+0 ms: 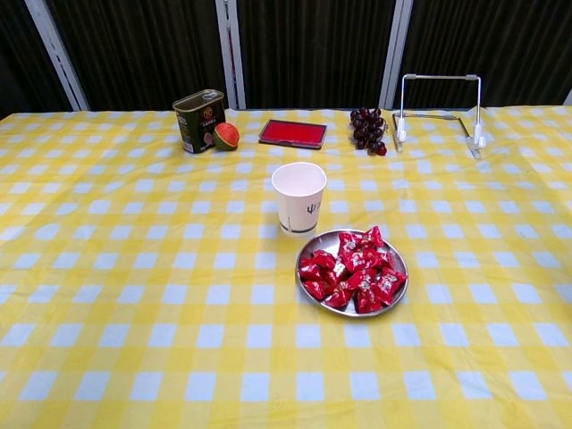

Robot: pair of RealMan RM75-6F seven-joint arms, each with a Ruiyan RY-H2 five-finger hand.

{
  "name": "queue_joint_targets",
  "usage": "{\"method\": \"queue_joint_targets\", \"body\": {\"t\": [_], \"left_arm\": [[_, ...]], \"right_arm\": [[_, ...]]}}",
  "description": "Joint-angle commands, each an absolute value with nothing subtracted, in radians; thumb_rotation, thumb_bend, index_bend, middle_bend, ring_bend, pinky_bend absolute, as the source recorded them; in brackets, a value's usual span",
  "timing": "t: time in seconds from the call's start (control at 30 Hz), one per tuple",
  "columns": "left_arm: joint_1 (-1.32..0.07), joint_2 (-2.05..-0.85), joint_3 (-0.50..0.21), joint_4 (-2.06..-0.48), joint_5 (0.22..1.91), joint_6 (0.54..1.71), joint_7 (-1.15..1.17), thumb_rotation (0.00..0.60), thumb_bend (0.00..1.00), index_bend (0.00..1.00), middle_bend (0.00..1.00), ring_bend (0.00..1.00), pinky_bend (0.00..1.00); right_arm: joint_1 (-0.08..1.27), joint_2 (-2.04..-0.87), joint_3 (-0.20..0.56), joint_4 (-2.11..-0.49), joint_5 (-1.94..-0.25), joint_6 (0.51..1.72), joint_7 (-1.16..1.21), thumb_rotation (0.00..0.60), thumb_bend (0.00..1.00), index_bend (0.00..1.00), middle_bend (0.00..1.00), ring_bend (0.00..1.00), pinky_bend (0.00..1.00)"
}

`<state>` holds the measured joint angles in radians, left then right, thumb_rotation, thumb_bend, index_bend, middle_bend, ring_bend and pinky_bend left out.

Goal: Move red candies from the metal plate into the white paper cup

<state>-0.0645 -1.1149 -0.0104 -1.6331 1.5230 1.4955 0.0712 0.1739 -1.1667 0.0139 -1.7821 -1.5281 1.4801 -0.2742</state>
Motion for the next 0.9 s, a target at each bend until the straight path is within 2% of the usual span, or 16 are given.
{"method": "queue_joint_targets", "body": {"t": [0.03, 0.17, 0.27, 0.53, 0.9], "left_arm": [[-0.068, -1.107, -0.006, -1.639, 1.528, 1.488, 0.056, 0.600, 0.01, 0.00, 0.00, 0.00, 0.00], [-0.069, -1.101, -0.006, -1.639, 1.527, 1.484, 0.044, 0.600, 0.01, 0.00, 0.00, 0.00, 0.00], [-0.070, -1.096, -0.006, -1.643, 1.516, 1.473, 0.033, 0.600, 0.01, 0.00, 0.00, 0.00, 0.00], [-0.077, -1.083, -0.010, -1.649, 1.498, 1.451, -0.001, 0.600, 0.01, 0.00, 0.00, 0.00, 0.00], [-0.083, -1.068, -0.009, -1.658, 1.488, 1.429, -0.032, 0.600, 0.01, 0.00, 0.00, 0.00, 0.00]], "right_arm": [[0.267, -1.183, 0.102, -1.907, -1.414, 1.354, -0.326, 0.600, 0.35, 0.00, 0.62, 0.71, 0.85], [0.332, -1.212, 0.150, -1.972, -1.311, 1.281, -0.443, 0.600, 0.35, 0.00, 0.77, 0.85, 0.97], [0.380, -1.249, 0.175, -2.004, -1.235, 1.241, -0.540, 0.600, 0.35, 0.00, 0.83, 0.90, 1.00], [0.499, -1.394, 0.201, -2.053, -1.025, 1.192, -0.746, 0.600, 0.35, 0.00, 0.86, 0.93, 1.00], [0.604, -1.614, 0.204, -1.938, -0.863, 1.209, -0.845, 0.600, 0.35, 0.03, 0.86, 0.93, 1.00]]}}
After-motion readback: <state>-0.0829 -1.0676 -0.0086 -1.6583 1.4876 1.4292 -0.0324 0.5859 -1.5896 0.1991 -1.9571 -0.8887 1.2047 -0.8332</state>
